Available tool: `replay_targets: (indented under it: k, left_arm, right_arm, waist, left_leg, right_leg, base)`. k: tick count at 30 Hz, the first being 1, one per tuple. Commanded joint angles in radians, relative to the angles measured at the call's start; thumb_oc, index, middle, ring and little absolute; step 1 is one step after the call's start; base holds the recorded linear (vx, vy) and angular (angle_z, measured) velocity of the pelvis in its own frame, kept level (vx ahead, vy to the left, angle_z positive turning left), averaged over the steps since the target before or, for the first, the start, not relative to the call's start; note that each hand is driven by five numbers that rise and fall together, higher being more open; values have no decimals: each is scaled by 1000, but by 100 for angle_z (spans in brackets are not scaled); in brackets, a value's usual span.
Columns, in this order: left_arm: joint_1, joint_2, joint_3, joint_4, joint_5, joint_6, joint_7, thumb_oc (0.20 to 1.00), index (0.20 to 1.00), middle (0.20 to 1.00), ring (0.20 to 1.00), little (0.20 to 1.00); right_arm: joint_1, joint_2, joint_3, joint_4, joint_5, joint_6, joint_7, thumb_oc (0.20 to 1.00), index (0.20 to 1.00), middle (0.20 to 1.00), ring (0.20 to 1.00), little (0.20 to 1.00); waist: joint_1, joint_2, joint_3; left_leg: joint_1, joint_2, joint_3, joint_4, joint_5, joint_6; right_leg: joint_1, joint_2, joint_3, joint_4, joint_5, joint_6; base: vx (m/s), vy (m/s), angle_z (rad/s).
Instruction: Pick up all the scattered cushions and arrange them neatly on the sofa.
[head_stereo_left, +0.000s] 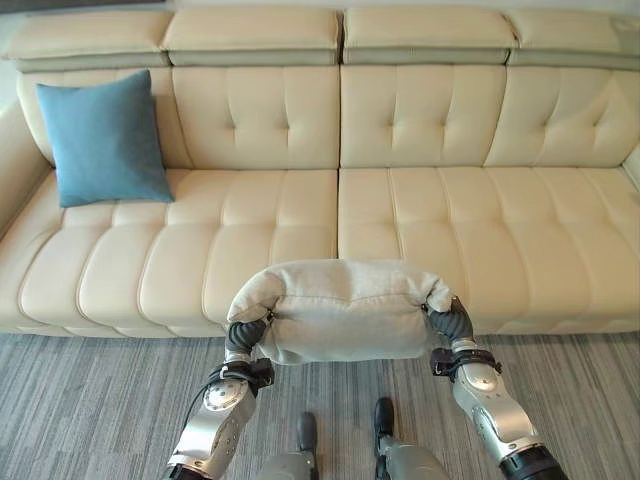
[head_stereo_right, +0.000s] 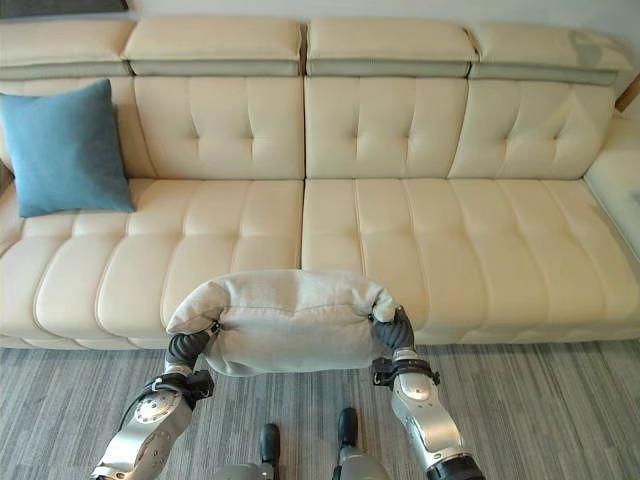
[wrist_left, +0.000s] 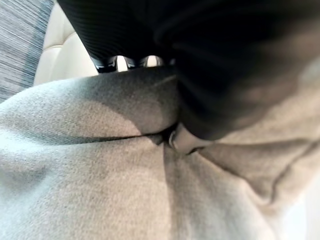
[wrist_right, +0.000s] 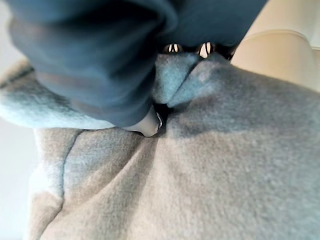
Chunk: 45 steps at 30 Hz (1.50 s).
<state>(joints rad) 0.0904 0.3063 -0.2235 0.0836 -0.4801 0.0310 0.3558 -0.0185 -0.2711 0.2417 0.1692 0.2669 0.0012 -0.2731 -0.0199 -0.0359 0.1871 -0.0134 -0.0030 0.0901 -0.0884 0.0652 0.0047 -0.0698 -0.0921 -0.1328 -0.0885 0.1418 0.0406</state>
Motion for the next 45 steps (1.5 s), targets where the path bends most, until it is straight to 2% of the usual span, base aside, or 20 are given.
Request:
replay_targets:
  k: [1,2,4,7,8,11,15,22,25,26,28,30,33,35,36,37,38,39,42,45]
  left_arm:
    - [-46,-16,9,-82,38,-52,3,200,200,200,200,200]
    - [-56,-17,6,-82,37,-54,15,200,200,200,200,200]
    - [-86,-16,-7,-93,51,-48,35,200,200,200,200,200]
    - [-99,-8,-16,-107,61,-44,41,200,200,200,200,200]
    - [-110,-10,-24,-108,75,-36,44,200,200,200,200,200]
    - [-129,-16,-30,-97,80,-40,49,200,200,200,200,200]
    - [-147,-22,-7,-98,99,-40,30,200,200,200,200,200]
    - [-115,-37,3,-108,90,-47,-2,200,200,200,200,200]
    - [-88,-37,14,-121,88,-48,-22,200,200,200,200,200]
    - [-84,-36,16,-124,82,-54,-29,200,200,200,200,200]
    - [-82,-39,16,-128,76,-59,-32,200,200,200,200,200]
    - [-87,-41,15,-123,76,-53,-36,200,200,200,200,200]
    - [-80,-40,15,-124,81,-44,-37,200,200,200,200,200]
    - [-73,-40,13,-124,83,-42,-41,200,200,200,200,200]
    - [-68,-42,13,-126,84,-39,-39,200,200,200,200,200]
    - [-59,-44,8,-122,91,-33,-38,200,200,200,200,200]
    - [-59,-44,8,-122,91,-33,-38,200,200,200,200,200]
    - [-57,-49,0,-120,101,-27,-37,200,200,200,200,200]
    - [-65,-50,2,-108,115,-20,-42,200,200,200,200,200]
    - [-48,-53,-4,-105,110,-22,-46,200,200,200,200,200]
  right_arm:
    - [-50,18,-15,-96,-25,-50,3,200,200,200,200,200]
    - [-56,20,-15,-109,-27,-50,-3,200,200,200,200,200]
    - [-63,15,-21,-147,-64,-35,-22,200,200,200,200,200]
    - [-51,17,-29,-162,-81,-31,-36,200,200,200,200,200]
    - [-53,28,-23,-156,-81,-32,-48,200,200,200,200,200]
    - [-70,31,-18,-141,-74,-34,-56,200,200,200,200,200]
    - [-103,14,-11,-115,-45,-37,-43,200,200,200,200,200]
    - [-39,-16,-44,-96,-39,-30,-19,200,200,200,200,200]
    - [-32,-35,-53,-87,-35,-36,-8,200,200,200,200,200]
    - [-41,-51,-52,-88,-39,-37,-1,200,200,200,200,200]
    - [-42,-60,-58,-90,-39,-37,1,200,200,200,200,200]
    - [-44,-63,-65,-88,-37,-37,-2,200,200,200,200,200]
    - [-45,-57,-64,-83,-27,-37,-6,200,200,200,200,200]
    - [-44,-56,-63,-82,-27,-36,-4,200,200,200,200,200]
    - [-41,-56,-60,-85,-31,-35,-4,200,200,200,200,200]
    - [-36,-57,-60,-86,-36,-32,-4,200,200,200,200,200]
    - [-36,-58,-60,-87,-36,-31,-4,200,200,200,200,200]
    - [-33,-58,-62,-89,-40,-31,-5,200,200,200,200,200]
    - [-35,-56,-67,-85,-46,-26,-8,200,200,200,200,200]
    - [-17,-47,-68,-90,-61,-19,-1,200,200,200,200,200]
  waist:
    - [20,9,-52]
    - [22,9,-49]
    - [25,17,-21]
    - [12,19,28]
    - [6,19,54]
    - [10,17,78]
    - [20,-11,100]
    - [0,5,39]
    - [-3,21,36]
    - [7,26,53]
    - [13,27,68]
    - [15,19,74]
    - [18,3,74]
    - [17,0,71]
    - [15,1,68]
    - [14,12,62]
    - [14,11,62]
    - [9,22,63]
    - [8,32,59]
    - [4,35,33]
  left_leg:
    - [67,-16,-17,1,-108,1]
    - [66,-21,-22,1,-109,7]
    - [68,-40,-50,1,-114,37]
    - [79,-61,-65,1,-122,67]
    - [88,-69,-64,1,-133,72]
    - [88,-62,-50,1,-139,61]
    - [119,-60,-16,1,-179,27]
    - [161,-14,-42,39,-202,-16]
    - [113,6,-34,205,-158,-54]
    - [52,-4,-27,360,-103,-82]
    - [-16,-1,-26,492,-79,-93]
    - [-72,0,-25,509,-95,-77]
    - [-129,-28,-44,392,-172,-39]
    - [-123,-36,-56,335,-179,-33]
    - [-116,-37,-72,259,-161,-34]
    - [-128,-29,-108,131,-68,-46]
    - [-122,-30,-108,121,-63,-46]
    - [-145,-25,-108,34,18,-71]
    - [-154,-27,-83,1,55,-92]
    - [-118,-24,-73,1,21,-78]
  right_leg:
    - [129,-8,-30,13,-175,78]
    - [125,-12,-31,30,-179,80]
    - [53,-38,-33,235,-209,87]
    - [-81,-75,-4,491,-124,87]
    - [-154,-63,27,594,-145,75]
    - [-227,-6,37,552,-191,70]
    - [-228,47,-116,110,-85,113]
    - [-143,70,-125,105,-128,54]
    - [-96,84,-131,96,-171,25]
    - [-56,86,-128,85,-190,6]
    - [-28,89,-127,76,-209,-12]
    - [-1,88,-121,61,-220,-20]
    - [31,74,-103,37,-220,-7]
    - [40,72,-99,36,-219,-4]
    - [46,73,-94,33,-220,-3]
    - [64,79,-89,29,-223,-9]
    - [65,78,-89,29,-223,-9]
    - [85,87,-89,25,-229,-11]
    - [121,96,-75,23,-241,-8]
    - [157,92,-63,25,-260,2]
  base:
    - [49,134,2]
    - [50,211,4]
    - [38,308,12]
    - [-23,214,36]
    - [5,132,21]
    - [23,-7,-1]
    - [244,-146,-25]
    - [409,-209,30]
    - [345,-236,31]
    - [199,-175,6]
    - [171,-170,-4]
    - [152,-144,-15]
    - [166,-84,-12]
    - [119,-4,-33]
    - [159,35,-26]
    - [157,33,-25]
    - [189,65,-36]
    - [90,32,-39]
    - [154,83,-23]
    - [266,195,-19]
